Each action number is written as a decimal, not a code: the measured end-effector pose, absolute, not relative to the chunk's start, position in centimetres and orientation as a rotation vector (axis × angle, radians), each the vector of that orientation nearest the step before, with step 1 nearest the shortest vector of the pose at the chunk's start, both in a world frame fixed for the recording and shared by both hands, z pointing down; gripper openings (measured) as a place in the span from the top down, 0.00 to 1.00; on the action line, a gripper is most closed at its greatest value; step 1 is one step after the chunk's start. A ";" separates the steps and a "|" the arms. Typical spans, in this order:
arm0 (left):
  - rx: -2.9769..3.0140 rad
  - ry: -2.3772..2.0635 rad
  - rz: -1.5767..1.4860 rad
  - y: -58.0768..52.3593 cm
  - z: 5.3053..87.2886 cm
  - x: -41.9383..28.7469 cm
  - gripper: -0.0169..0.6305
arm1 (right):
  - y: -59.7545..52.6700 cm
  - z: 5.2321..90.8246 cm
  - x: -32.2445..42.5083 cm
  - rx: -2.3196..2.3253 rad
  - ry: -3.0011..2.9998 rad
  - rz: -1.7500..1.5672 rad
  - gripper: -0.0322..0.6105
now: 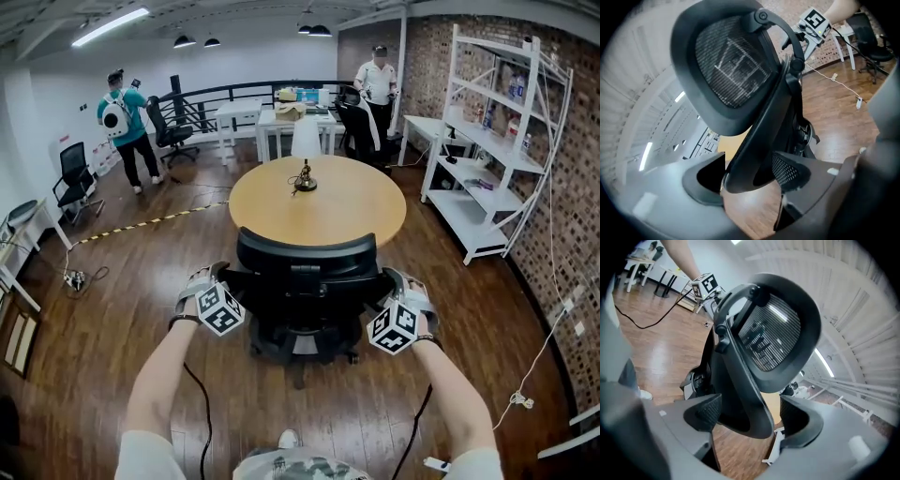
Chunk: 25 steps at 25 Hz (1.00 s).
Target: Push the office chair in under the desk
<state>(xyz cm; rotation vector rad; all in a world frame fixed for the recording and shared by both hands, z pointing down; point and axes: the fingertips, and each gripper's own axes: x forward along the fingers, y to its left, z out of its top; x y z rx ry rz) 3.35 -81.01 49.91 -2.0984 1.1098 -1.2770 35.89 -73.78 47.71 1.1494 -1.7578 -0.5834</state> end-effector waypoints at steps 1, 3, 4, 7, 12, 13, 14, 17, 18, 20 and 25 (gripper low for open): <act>-2.107 1.153 -1.243 -80.5 49.4 3.3 0.49 | -73.2 47.6 35.7 1.151 -1.767 -0.590 0.35; -2.127 1.223 -1.190 -79.3 48.5 3.1 0.49 | -72.0 47.3 35.4 1.160 -1.793 -0.594 0.35; -2.140 1.247 -1.170 -78.4 48.3 3.1 0.50 | -71.4 47.1 35.2 1.166 -1.812 -0.589 0.35; -2.174 1.286 -1.117 -75.5 47.6 3.8 0.57 | -69.5 47.0 34.6 1.197 -1.886 -0.548 0.40; -2.311 1.358 -0.928 -69.8 46.7 6.6 0.71 | -65.9 47.5 33.1 1.254 -2.015 -0.468 0.53; -2.334 1.373 -0.879 -68.7 46.4 7.2 0.75 | -65.1 47.4 32.6 1.264 -2.045 -0.453 0.55; -2.353 1.384 -0.828 -67.6 46.1 7.9 0.79 | -64.3 47.3 32.0 1.276 -2.077 -0.437 0.57; -2.432 1.396 -0.667 -64.2 44.9 10.5 0.87 | -61.5 46.6 30.3 1.313 -2.168 -0.396 0.63; -2.470 1.397 -0.607 -63.0 44.5 11.4 0.88 | -60.4 46.4 29.8 1.325 -2.192 -0.384 0.65; -2.549 1.395 -0.485 -60.5 43.3 12.8 0.90 | -58.3 45.6 28.7 1.354 -2.238 -0.365 0.68; -2.688 1.406 -0.251 -54.4 41.9 14.0 0.95 | -52.8 44.3 25.1 1.453 -2.361 -0.302 0.74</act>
